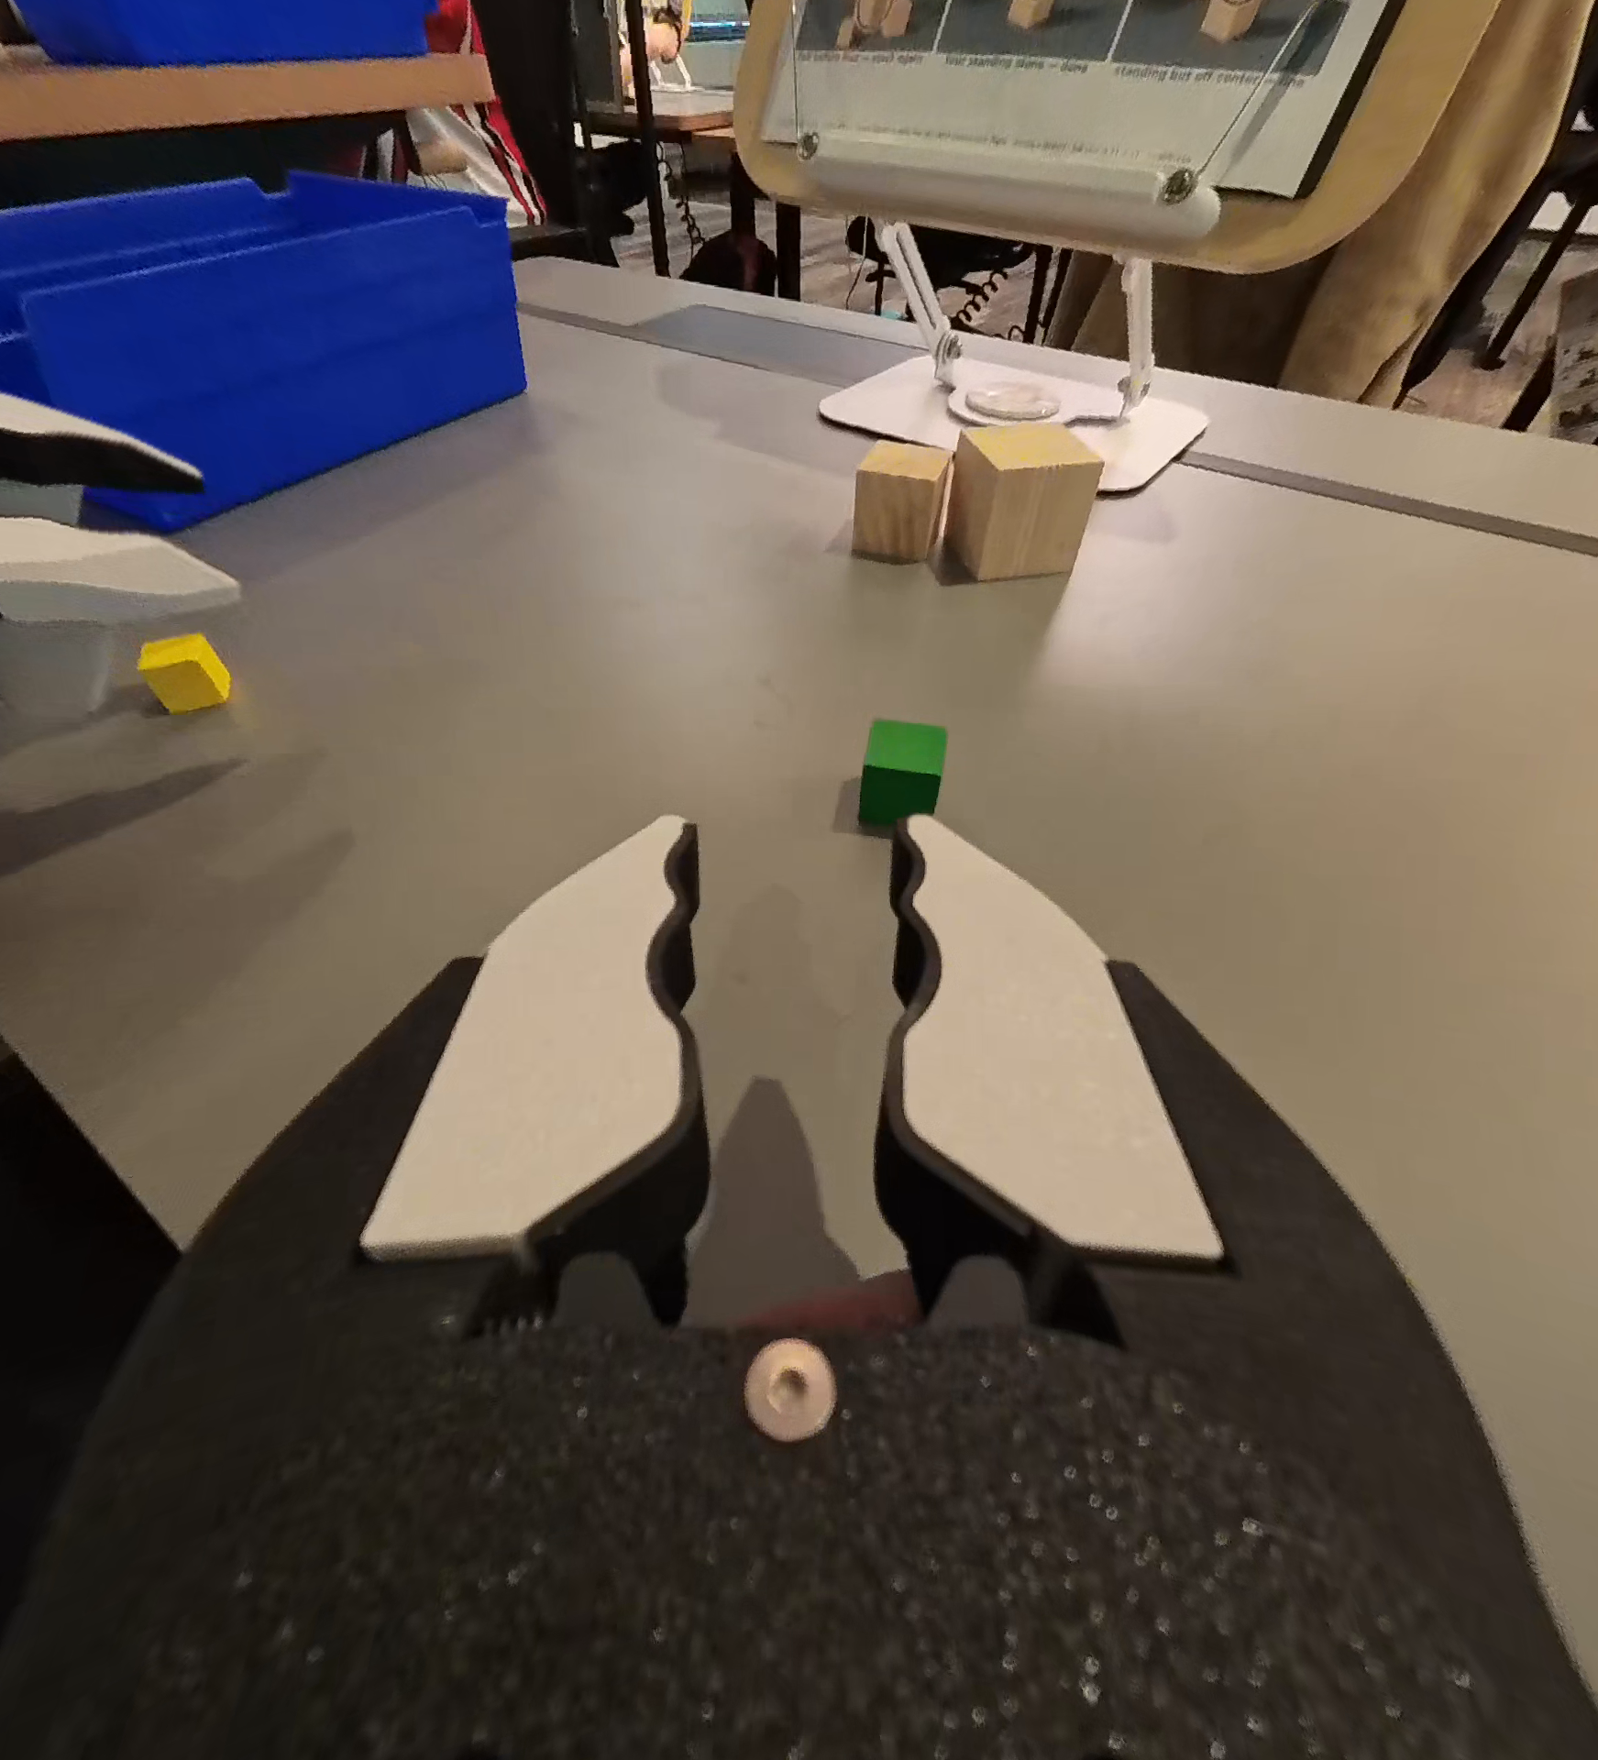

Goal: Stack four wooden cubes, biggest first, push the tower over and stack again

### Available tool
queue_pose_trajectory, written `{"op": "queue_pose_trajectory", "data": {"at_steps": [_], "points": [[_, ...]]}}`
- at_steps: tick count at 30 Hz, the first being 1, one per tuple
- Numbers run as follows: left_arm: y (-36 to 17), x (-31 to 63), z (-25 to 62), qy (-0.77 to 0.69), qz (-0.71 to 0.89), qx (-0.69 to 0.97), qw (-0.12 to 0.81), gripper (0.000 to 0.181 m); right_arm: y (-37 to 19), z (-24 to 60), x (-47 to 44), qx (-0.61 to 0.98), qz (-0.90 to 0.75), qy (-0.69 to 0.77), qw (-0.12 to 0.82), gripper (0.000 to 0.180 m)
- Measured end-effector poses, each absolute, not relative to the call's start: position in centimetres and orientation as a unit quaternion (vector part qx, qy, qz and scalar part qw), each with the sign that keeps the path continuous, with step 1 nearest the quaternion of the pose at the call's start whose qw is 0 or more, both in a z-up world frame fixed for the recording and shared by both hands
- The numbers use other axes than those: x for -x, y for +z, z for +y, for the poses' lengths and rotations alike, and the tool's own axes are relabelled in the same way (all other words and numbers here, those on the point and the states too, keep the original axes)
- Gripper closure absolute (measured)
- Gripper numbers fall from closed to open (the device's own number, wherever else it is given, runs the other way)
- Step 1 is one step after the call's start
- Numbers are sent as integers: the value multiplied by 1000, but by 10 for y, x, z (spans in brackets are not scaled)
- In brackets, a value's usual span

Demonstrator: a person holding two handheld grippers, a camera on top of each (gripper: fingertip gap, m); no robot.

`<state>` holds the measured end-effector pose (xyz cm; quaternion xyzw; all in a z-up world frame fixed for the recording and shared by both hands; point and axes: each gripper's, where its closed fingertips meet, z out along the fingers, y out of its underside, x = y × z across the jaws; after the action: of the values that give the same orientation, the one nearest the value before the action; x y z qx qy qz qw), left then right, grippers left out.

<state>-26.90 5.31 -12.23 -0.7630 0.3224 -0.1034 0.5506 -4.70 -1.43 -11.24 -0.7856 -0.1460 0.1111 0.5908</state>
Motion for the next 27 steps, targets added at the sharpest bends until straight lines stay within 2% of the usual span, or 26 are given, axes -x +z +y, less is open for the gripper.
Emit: {"op": "queue_pose_trajectory", "data": {"at_steps": [10,27], "points": [[-106,271,46,-110,312,747,576,127,-113,-14,48,786,-149,117,588,144],[-113,268,44,-115,321,756,558,127,-104,3,48,791,-171,111,576,145]]}}
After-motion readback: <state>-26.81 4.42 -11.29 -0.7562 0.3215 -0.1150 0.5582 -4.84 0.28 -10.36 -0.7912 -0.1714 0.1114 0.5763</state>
